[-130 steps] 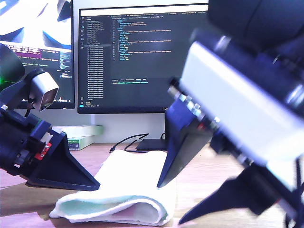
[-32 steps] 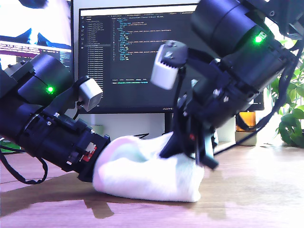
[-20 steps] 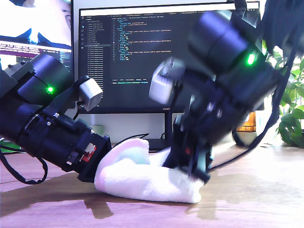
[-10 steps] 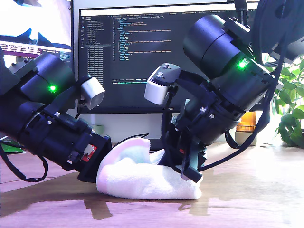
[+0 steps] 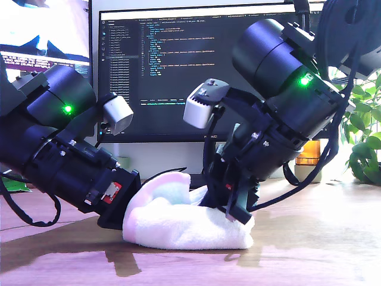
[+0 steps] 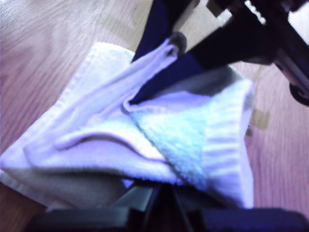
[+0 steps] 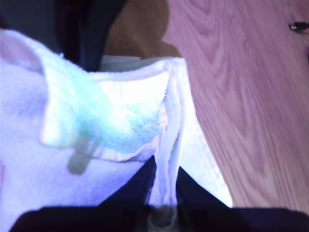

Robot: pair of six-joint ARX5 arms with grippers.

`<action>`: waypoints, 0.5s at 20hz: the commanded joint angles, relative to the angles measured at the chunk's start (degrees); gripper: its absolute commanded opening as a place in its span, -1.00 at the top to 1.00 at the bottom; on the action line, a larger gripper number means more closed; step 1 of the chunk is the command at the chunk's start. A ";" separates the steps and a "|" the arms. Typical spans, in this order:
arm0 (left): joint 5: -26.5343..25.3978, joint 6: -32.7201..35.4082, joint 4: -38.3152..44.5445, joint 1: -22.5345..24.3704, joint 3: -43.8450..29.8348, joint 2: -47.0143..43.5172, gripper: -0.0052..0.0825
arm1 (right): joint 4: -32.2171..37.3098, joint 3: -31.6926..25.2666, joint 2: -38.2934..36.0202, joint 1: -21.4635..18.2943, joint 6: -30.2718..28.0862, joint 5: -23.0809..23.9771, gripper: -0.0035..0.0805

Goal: Fold the tea towel to a neat square and place it to the right

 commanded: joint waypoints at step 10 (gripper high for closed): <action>0.98 -0.26 -4.22 -0.94 -3.19 1.64 0.94 | -1.68 0.92 3.45 -1.53 0.50 -1.20 0.94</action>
